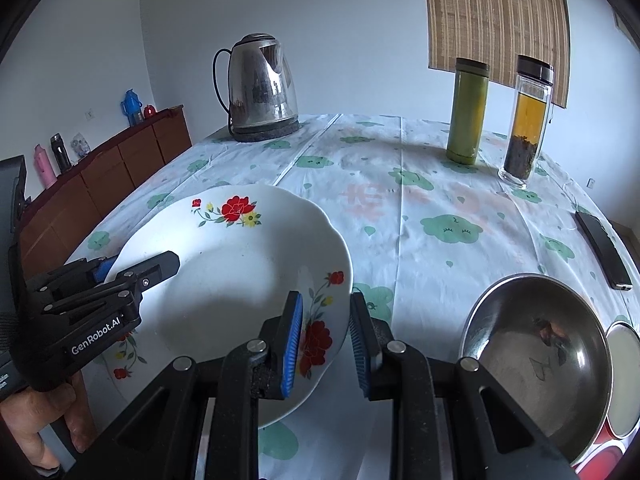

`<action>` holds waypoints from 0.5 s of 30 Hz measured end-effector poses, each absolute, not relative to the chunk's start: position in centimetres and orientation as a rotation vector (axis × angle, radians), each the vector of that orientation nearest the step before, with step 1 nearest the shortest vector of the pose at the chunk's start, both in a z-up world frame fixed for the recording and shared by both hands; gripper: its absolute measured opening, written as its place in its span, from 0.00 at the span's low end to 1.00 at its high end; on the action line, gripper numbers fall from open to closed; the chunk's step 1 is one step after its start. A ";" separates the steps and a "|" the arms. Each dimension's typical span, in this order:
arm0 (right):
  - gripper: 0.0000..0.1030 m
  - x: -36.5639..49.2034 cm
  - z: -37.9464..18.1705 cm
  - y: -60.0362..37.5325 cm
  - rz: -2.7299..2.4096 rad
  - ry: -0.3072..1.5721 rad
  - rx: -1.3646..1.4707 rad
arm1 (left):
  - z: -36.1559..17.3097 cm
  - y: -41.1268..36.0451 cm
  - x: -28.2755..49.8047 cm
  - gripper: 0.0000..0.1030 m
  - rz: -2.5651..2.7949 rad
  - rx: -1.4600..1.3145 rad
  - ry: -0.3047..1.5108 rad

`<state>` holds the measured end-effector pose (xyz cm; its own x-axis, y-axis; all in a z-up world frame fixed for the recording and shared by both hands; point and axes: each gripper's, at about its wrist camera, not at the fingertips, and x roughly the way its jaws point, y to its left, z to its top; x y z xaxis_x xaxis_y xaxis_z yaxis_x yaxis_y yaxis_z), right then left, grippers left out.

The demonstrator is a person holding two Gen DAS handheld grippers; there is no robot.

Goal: Organize plates and bowls
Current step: 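Lower the red-flower plate onto the pink-floral plate with both grippers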

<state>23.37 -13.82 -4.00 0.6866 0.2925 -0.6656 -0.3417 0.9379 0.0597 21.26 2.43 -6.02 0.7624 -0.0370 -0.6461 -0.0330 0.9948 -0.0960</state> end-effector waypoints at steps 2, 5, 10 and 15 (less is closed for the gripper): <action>0.25 23.4 -4.1 -13.7 0.353 0.735 -0.076 | -6.0 2.5 21.3 0.31 0.000 -0.102 0.704; 0.25 23.4 -4.2 -13.7 0.353 0.740 -0.077 | -6.0 2.4 21.3 0.31 0.001 -0.100 0.702; 0.25 23.5 -4.5 -13.4 0.361 0.749 -0.082 | -5.8 2.4 20.9 0.31 0.027 -0.064 0.687; 0.25 23.4 -4.8 -13.1 0.366 0.761 -0.087 | -5.9 2.4 20.9 0.31 0.036 -0.046 0.684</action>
<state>23.45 -13.10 -4.84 0.6646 0.2926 -0.6875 -0.3546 0.9334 0.0545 20.88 2.39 -5.90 0.7746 0.0180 -0.6322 -0.0485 0.9983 -0.0310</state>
